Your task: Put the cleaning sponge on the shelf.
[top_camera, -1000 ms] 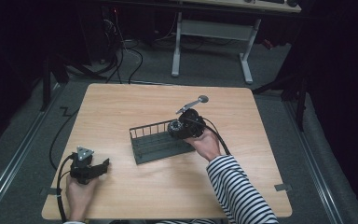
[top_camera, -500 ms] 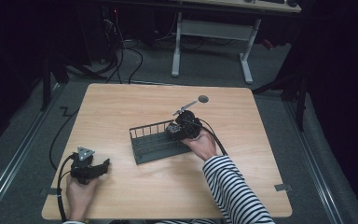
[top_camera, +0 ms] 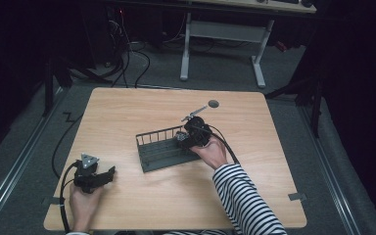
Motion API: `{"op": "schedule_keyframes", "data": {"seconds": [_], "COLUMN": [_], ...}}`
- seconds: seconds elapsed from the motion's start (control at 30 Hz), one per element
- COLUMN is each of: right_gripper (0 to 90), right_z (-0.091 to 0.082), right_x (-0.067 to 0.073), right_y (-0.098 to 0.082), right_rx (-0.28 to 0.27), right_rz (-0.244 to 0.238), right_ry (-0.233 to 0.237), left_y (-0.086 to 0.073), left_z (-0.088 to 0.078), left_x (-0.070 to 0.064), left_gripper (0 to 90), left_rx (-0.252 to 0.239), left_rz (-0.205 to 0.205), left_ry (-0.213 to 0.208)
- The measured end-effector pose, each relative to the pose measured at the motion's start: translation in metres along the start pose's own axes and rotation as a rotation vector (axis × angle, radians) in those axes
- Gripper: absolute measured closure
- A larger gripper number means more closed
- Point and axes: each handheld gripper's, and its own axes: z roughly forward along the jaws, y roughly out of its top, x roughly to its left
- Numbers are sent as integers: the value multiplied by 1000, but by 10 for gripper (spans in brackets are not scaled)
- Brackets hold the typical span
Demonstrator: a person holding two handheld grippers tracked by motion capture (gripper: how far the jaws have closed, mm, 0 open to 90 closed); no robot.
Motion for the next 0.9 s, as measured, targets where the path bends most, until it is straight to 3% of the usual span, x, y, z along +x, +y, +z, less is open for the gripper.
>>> {"op": "schedule_keyframes", "data": {"seconds": [0.57,0.9], "right_gripper": [284,295], "right_z": [-27,-49], "right_x": [-7,-14], "right_y": [-9,-17], "right_rx": [-105,-167], "right_rz": [18,33], "right_ry": [20,5], "left_y": [0,0], "left_z": [0,0], "left_x": [0,0], "left_gripper": [265,265], "left_rx": [0,0], "left_rz": [1,1], "left_ry": [1,1]}}
